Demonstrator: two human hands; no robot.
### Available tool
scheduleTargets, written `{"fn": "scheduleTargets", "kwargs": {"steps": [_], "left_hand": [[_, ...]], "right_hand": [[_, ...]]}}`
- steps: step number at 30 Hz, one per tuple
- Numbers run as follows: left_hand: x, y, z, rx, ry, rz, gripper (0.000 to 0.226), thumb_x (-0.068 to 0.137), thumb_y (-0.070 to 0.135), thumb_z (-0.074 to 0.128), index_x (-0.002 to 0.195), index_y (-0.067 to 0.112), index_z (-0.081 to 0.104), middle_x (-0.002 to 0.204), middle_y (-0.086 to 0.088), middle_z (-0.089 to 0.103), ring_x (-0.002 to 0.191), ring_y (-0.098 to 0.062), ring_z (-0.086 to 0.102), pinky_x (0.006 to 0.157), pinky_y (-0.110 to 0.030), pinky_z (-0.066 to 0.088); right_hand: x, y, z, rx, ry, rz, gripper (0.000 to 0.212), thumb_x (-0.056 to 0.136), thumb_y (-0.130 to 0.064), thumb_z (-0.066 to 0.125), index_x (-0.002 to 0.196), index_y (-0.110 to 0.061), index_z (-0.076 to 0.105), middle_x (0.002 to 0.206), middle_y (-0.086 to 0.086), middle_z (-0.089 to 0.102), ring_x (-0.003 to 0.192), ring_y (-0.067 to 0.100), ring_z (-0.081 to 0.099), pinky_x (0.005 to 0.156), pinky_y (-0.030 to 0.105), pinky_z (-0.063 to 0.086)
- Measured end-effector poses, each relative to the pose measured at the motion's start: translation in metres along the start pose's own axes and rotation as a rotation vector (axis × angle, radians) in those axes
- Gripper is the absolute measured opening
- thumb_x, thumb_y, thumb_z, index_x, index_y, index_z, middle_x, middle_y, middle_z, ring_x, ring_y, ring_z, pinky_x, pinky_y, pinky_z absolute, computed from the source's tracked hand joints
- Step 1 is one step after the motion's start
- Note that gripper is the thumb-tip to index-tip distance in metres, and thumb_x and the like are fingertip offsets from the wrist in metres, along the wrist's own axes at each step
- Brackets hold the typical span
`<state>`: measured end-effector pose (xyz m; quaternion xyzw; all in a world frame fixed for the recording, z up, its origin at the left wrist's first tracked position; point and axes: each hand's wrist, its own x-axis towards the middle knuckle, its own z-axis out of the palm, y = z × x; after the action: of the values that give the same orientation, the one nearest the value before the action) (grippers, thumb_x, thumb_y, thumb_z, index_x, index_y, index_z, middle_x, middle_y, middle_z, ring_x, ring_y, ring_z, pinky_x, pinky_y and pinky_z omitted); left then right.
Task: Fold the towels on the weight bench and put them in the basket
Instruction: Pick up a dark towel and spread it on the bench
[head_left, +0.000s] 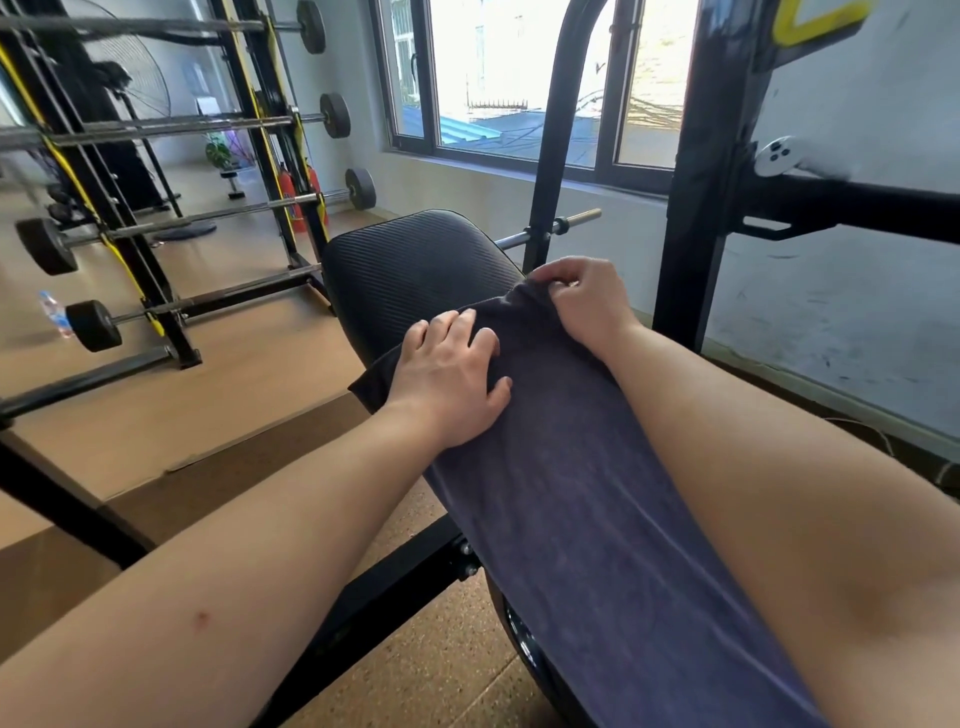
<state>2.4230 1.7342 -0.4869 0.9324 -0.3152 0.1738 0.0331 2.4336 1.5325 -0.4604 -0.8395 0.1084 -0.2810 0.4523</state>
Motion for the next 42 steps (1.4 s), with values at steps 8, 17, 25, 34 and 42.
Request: {"fn": "scheduleTargets", "kwargs": {"steps": [8,17,25,34,42], "left_hand": [[0.006,-0.003,0.003,0.069,-0.137,-0.014,0.077,0.098,0.067,0.024,0.163,0.028,0.009,0.172,-0.005,-0.004,0.157,-0.024,-0.010,0.122,-0.059,-0.014],[-0.015,0.012,0.006,0.123,-0.164,-0.186,0.095,0.091,0.081,0.020,0.162,0.025,-0.007,0.169,-0.012,-0.017,0.153,-0.039,-0.021,0.118,-0.067,-0.012],[-0.014,-0.006,0.013,0.129,-0.109,-0.114,0.096,0.086,0.085,0.016,0.163,0.030,-0.003,0.170,-0.008,-0.016,0.154,-0.035,-0.022,0.119,-0.065,-0.014],[-0.048,0.009,-0.011,0.020,-0.084,-0.067,0.077,0.096,0.068,0.036,0.161,0.031,0.015,0.171,-0.012,0.003,0.157,-0.033,-0.008,0.121,-0.062,-0.010],[-0.112,0.093,-0.023,-0.036,-0.245,0.040,0.071,0.099,0.060,0.041,0.160,0.030,0.019,0.170,-0.009,0.011,0.157,-0.029,0.004,0.123,-0.061,0.003]], "right_hand": [[-0.003,0.005,0.016,-0.605,-0.294,0.126,0.060,0.106,-0.040,0.039,0.162,-0.030,0.021,0.172,-0.011,0.000,0.157,0.029,0.001,0.118,0.064,0.013],[-0.038,0.020,0.033,-0.591,-0.288,-0.003,0.070,0.098,-0.072,0.026,0.161,-0.046,0.010,0.173,-0.007,-0.002,0.159,0.023,0.001,0.120,0.066,0.013],[-0.033,0.023,0.030,-0.621,-0.299,-0.005,0.074,0.095,-0.078,0.023,0.161,-0.049,0.004,0.172,-0.009,-0.007,0.159,0.022,-0.003,0.124,0.060,0.004],[-0.100,0.019,-0.022,-0.618,-0.233,0.037,0.076,0.098,-0.074,0.030,0.163,-0.041,0.007,0.173,0.002,-0.001,0.159,0.025,-0.004,0.124,0.062,0.005],[-0.209,0.050,-0.105,-0.691,-0.288,0.212,0.074,0.099,-0.068,0.039,0.162,-0.038,0.014,0.173,0.003,0.003,0.158,0.028,0.010,0.121,0.057,0.022]]}}
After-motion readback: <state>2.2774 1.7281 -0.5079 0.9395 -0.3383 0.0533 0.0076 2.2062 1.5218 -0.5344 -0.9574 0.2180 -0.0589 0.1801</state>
